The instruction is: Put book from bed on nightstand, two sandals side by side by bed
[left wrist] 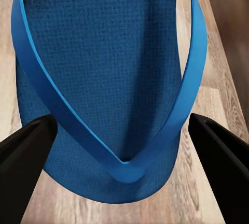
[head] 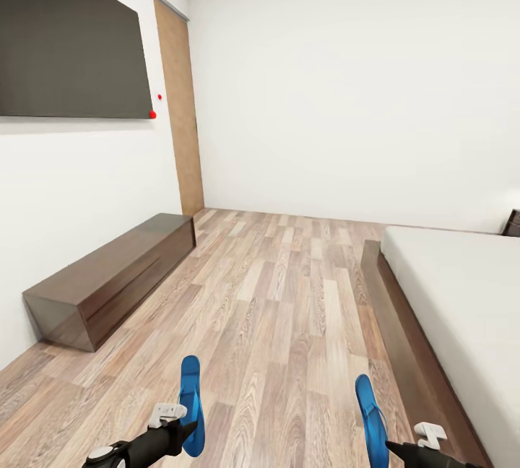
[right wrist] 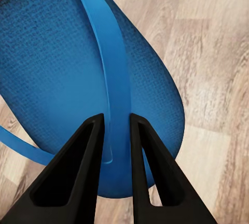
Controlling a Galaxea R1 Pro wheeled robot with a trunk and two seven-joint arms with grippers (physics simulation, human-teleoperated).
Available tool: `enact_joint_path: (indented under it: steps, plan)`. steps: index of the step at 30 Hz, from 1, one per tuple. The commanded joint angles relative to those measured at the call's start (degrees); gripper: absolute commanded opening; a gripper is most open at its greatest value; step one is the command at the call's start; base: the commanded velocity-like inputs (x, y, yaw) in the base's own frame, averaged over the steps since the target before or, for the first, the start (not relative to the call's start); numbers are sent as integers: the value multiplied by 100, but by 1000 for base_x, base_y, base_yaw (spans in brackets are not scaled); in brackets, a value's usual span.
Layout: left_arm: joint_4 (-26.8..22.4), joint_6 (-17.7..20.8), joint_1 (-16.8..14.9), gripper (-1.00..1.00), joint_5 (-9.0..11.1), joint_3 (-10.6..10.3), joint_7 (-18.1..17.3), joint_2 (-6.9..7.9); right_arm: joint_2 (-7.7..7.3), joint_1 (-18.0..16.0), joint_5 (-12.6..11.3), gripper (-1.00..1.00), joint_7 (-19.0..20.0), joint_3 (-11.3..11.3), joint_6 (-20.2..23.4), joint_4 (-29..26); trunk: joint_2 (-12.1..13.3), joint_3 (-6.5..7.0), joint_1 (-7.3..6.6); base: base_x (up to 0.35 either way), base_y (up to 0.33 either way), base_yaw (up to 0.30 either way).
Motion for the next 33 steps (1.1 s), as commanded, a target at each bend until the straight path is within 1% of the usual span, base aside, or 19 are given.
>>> enact_joint_path:
  steps: [1, 23, 33]
  plan:
    - [1, 34, -3, -100, 33, 17, -32, -1, -1, -4, 0, -100, 21, -26, -1, 7, -3, -6, -1, 0, 0, 0]
    - [-6, 34, -3, -100, 33, 15, -50, -1, -1, -4, 0, -100, 21, -26, -1, 12, -3, -6, -1, 0, 0, 0]
    - [-8, 52, -3, -100, 26, 1, -45, -1, -1, -4, 0, -100, 21, -26, -1, 11, 398, 174, -221, 0, 0, 0]
